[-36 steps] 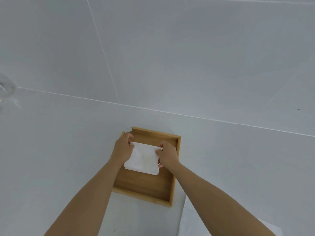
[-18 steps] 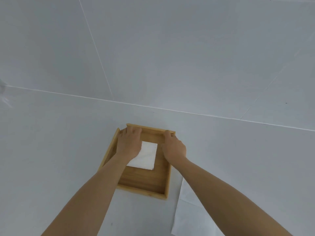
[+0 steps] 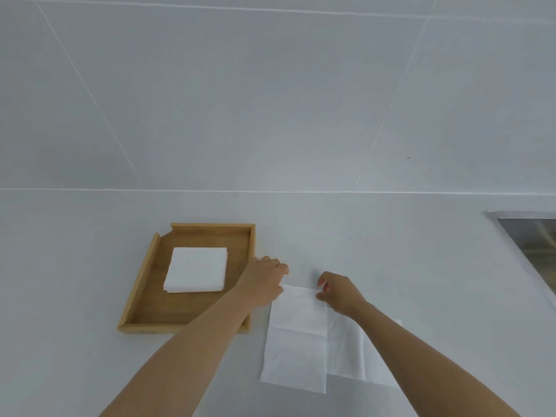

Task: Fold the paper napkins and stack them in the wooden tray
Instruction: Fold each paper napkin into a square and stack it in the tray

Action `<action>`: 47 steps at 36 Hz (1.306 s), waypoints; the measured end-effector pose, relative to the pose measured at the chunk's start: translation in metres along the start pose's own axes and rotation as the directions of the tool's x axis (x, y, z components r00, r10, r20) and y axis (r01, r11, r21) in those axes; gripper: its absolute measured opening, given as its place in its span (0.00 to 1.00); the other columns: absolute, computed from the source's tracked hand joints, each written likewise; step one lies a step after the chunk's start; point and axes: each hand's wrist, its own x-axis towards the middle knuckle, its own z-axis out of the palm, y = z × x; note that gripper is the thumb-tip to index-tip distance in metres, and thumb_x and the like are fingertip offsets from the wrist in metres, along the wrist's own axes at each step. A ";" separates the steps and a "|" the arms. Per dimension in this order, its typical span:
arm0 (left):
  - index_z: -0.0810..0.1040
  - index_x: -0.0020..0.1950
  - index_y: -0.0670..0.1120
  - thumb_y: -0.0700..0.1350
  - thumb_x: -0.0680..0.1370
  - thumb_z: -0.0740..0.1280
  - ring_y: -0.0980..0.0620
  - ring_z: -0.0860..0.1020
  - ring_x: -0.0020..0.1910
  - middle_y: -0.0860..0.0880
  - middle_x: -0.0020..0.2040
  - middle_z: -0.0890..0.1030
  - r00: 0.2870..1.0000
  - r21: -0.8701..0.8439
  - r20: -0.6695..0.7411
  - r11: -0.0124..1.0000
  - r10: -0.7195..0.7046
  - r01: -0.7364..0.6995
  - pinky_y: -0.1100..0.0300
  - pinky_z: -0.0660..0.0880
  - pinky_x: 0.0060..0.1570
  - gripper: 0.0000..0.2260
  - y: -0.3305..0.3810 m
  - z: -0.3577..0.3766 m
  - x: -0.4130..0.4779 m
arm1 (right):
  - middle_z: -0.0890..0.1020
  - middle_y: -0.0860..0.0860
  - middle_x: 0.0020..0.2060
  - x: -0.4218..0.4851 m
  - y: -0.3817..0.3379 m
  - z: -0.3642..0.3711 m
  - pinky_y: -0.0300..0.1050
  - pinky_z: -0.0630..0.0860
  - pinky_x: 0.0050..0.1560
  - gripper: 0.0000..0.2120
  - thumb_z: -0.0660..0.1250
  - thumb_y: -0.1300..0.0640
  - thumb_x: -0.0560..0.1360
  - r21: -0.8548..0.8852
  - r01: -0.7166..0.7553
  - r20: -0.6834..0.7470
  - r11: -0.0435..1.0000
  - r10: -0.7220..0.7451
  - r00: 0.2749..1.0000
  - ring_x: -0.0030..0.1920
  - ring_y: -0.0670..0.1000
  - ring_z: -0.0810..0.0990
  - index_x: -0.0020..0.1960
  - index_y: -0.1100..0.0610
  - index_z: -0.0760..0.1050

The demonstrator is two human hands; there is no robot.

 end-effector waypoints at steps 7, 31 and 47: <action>0.66 0.64 0.42 0.43 0.78 0.61 0.44 0.70 0.63 0.43 0.62 0.73 0.993 0.080 0.093 0.995 -0.069 0.061 0.49 0.66 0.63 0.16 0.012 0.026 0.005 | 0.74 0.55 0.61 -0.007 0.008 0.014 0.48 0.72 0.61 0.21 0.66 0.57 0.74 0.009 -0.018 -0.047 1.000 0.019 0.999 0.62 0.54 0.72 0.65 0.57 0.68; 0.65 0.45 0.49 0.36 0.75 0.57 0.45 0.73 0.43 0.51 0.33 0.71 0.986 -0.149 -0.098 0.982 -0.136 0.120 0.57 0.60 0.47 0.07 0.020 0.027 0.003 | 0.74 0.51 0.37 -0.012 0.004 0.012 0.43 0.62 0.50 0.06 0.57 0.64 0.74 -0.069 0.082 -0.126 0.994 -0.090 0.988 0.43 0.54 0.72 0.46 0.55 0.63; 0.78 0.37 0.49 0.39 0.68 0.72 0.53 0.78 0.36 0.54 0.34 0.81 0.975 0.089 -0.198 0.992 0.100 -0.084 0.60 0.63 0.43 0.06 0.019 0.016 -0.043 | 0.72 0.49 0.40 -0.048 0.009 0.017 0.40 0.61 0.46 0.07 0.60 0.63 0.74 -0.147 0.358 -0.052 0.922 -0.369 0.928 0.43 0.49 0.67 0.41 0.53 0.64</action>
